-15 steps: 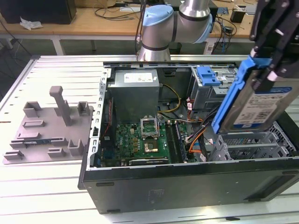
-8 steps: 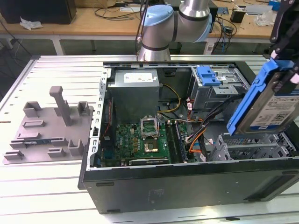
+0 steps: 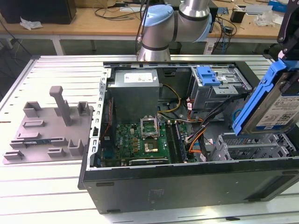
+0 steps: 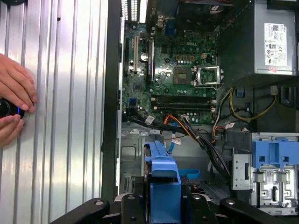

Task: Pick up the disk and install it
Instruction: 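Insert the disk into the insertion slot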

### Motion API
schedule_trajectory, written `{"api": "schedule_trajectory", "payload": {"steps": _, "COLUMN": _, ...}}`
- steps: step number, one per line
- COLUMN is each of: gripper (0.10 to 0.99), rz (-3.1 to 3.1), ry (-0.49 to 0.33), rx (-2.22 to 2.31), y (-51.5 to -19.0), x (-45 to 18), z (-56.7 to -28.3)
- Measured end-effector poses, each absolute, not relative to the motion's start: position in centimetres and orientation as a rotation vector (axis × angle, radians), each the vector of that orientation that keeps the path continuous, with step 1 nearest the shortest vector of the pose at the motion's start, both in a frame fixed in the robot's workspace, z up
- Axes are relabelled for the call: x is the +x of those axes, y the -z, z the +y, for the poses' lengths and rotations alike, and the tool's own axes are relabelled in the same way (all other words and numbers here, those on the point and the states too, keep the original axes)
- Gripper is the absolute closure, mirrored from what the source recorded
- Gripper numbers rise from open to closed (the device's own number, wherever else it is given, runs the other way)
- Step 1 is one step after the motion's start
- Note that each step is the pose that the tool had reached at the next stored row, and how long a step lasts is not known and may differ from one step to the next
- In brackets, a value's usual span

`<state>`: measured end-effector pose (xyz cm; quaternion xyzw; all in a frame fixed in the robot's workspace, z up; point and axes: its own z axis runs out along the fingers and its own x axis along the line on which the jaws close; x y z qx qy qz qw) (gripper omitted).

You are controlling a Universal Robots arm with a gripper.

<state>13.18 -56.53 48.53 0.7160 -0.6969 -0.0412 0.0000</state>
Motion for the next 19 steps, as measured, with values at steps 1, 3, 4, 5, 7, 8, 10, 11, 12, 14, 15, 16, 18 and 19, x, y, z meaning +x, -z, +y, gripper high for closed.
{"api": "schedule_trajectory", "payload": {"steps": 1, "gripper": 0.718, "rz": -2.189, "ry": 0.129, "rx": 2.249, "y": -48.52, "x": 13.18, "z": -56.53}}
{"api": "schedule_trajectory", "payload": {"steps": 3, "gripper": 0.718, "rz": -2.189, "ry": 0.129, "rx": 2.249, "y": -48.53, "x": 13.18, "z": -56.53}}
{"api": "schedule_trajectory", "payload": {"steps": 4, "gripper": 0.718, "rz": -2.189, "ry": 0.129, "rx": 2.249, "y": -48.52, "x": 13.15, "z": -56.51}}
{"api": "schedule_trajectory", "payload": {"steps": 5, "gripper": 0.718, "rz": -2.189, "ry": 0.129, "rx": 2.249, "y": -48.52, "x": 13.08, "z": -56.48}}
{"api": "schedule_trajectory", "payload": {"steps": 7, "gripper": 0.718, "rz": -2.189, "ry": 0.129, "rx": 2.249, "y": -48.51, "x": 12.93, "z": -56.33}}
{"api": "schedule_trajectory", "payload": {"steps": 8, "gripper": 0.718, "rz": -2.189, "ry": 0.129, "rx": 2.249, "y": -48.50, "x": 12.91, "z": -56.30}}
{"api": "schedule_trajectory", "payload": {"steps": 10, "gripper": 0.718, "rz": -2.189, "ry": 0.129, "rx": 2.249, "y": -48.49, "x": 12.86, "z": -56.20}}
{"api": "schedule_trajectory", "payload": {"steps": 11, "gripper": 0.718, "rz": -2.189, "ry": 0.129, "rx": 2.249, "y": -48.47, "x": 12.84, "z": -56.15}}
{"api": "schedule_trajectory", "payload": {"steps": 12, "gripper": 0.718, "rz": -2.189, "ry": 0.129, "rx": 2.249, "y": -48.47, "x": 12.83, "z": -56.11}}
{"api": "schedule_trajectory", "payload": {"steps": 14, "gripper": 0.718, "rz": -2.189, "ry": 0.129, "rx": 2.249, "y": -48.45, "x": 12.79, "z": -56.01}}
{"api": "schedule_trajectory", "payload": {"steps": 15, "gripper": 0.718, "rz": -2.189, "ry": 0.129, "rx": 2.249, "y": -48.44, "x": 12.78, "z": -55.97}}
{"api": "schedule_trajectory", "payload": {"steps": 16, "gripper": 0.718, "rz": -2.189, "ry": 0.129, "rx": 2.249, "y": -48.42, "x": 12.75, "z": -55.91}}
{"api": "schedule_trajectory", "payload": {"steps": 18, "gripper": 0.718, "rz": -2.189, "ry": 0.129, "rx": 2.249, "y": -48.39, "x": 12.73, "z": -55.83}}
{"api": "schedule_trajectory", "payload": {"steps": 19, "gripper": 0.718, "rz": -2.189, "ry": 0.129, "rx": 2.249, "y": -48.37, "x": 12.70, "z": -55.76}}
